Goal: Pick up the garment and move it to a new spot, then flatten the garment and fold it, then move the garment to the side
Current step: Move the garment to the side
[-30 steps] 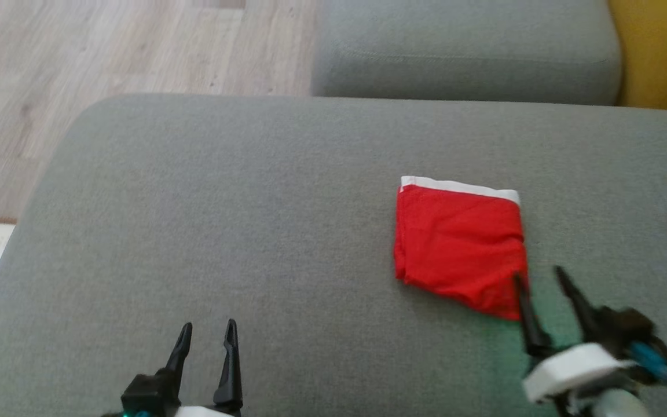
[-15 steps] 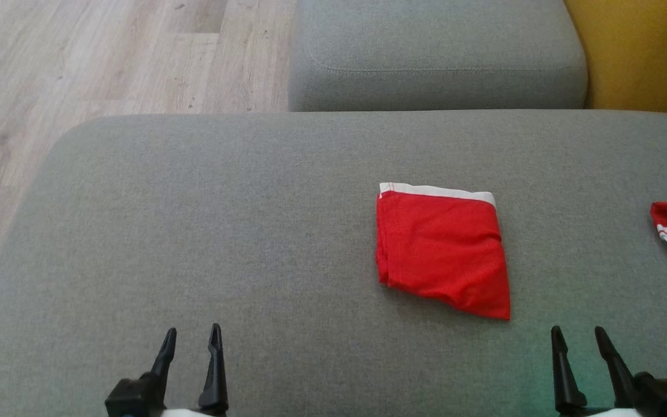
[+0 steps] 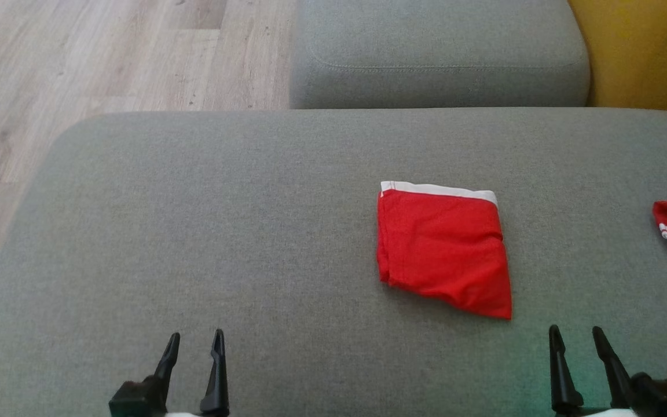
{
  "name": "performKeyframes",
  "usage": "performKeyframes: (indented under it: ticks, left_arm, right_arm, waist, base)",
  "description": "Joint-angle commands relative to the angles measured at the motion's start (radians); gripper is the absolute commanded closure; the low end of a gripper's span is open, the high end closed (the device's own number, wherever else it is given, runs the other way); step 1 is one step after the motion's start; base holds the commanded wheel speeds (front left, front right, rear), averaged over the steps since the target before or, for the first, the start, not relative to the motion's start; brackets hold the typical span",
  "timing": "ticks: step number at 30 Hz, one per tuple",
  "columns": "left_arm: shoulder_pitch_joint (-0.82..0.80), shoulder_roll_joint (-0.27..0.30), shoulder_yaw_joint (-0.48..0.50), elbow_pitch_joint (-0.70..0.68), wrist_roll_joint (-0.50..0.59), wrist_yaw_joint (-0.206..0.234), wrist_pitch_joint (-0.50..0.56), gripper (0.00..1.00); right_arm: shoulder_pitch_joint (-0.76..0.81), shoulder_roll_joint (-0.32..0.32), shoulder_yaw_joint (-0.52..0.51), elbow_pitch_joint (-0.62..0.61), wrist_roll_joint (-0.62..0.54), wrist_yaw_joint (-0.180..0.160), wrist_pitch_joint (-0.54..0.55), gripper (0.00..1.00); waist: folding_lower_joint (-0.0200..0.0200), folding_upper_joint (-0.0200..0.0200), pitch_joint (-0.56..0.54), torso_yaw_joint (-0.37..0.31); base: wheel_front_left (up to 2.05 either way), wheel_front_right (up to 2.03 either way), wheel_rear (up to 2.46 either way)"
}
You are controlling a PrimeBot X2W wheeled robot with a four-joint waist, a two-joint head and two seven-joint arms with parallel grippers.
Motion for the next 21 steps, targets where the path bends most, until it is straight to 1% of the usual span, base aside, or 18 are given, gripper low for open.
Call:
performKeyframes:
  ticks: [1, 7, 10, 12, 15, 17, 19, 21]
  left_arm:
    - [-0.037, -0.008, 0.04, -0.026, 0.011, -0.005, -0.008, 0.0]
    - [-0.044, -0.008, 0.05, -0.016, 0.021, -0.018, -0.008, 0.0]
    - [-0.044, -0.008, 0.056, -0.013, 0.025, -0.023, -0.008, 0.0]
    - [-0.048, -0.008, 0.063, -0.01, 0.029, -0.028, -0.008, 0.0]
    - [-0.058, -0.008, 0.074, 0.0, 0.041, -0.04, -0.008, 0.0]
    - [-0.069, -0.006, 0.081, 0.01, 0.048, -0.051, -0.008, 0.0]
    - [-0.08, -0.005, 0.089, 0.018, 0.055, -0.06, -0.008, 0.0]
    - [-0.091, -0.005, 0.095, 0.026, 0.061, -0.069, -0.008, 0.0]
  right_arm:
    - [-0.033, -0.01, 0.028, -0.032, -0.006, 0.007, -0.014, 0.0]
    - [-0.037, -0.011, 0.039, -0.029, -0.013, 0.007, -0.014, 0.0]
    - [-0.053, -0.025, 0.056, -0.037, -0.004, 0.007, -0.004, 0.0]
    - [-0.08, -0.054, 0.072, -0.053, 0.005, 0.007, 0.026, 0.0]
    - [-0.145, -0.091, 0.082, -0.08, 0.076, 0.007, 0.109, 0.0]
    - [-0.194, -0.121, 0.086, -0.083, 0.13, 0.007, 0.2, 0.0]
    - [-0.244, -0.128, 0.08, -0.069, 0.215, 0.007, 0.311, 0.0]
    - [-0.295, -0.151, 0.082, -0.042, 0.26, 0.007, 0.423, 0.0]
  waist:
    - [0.0, 0.0, 0.001, -0.001]
    - [0.0, 0.0, 0.002, -0.001]
    - [0.0, 0.0, 0.004, 0.0]
    - [0.0, 0.0, 0.008, 0.0]
    - [0.0, 0.0, 0.017, 0.003]
    - [0.0, 0.0, 0.024, 0.01]
    - [0.0, 0.0, 0.03, 0.016]
    - [0.0, 0.0, 0.038, 0.027]
  base:
    - [0.0, 0.0, 0.0]
    - [0.0, 0.0, 0.0]
    - [0.0, 0.0, 0.0]
    - [0.0, 0.0, 0.0]
    - [0.0, 0.0, 0.0]
    - [0.0, 0.0, 0.0]
    - [0.0, 0.0, 0.0]
    - [0.0, 0.0, 0.0]
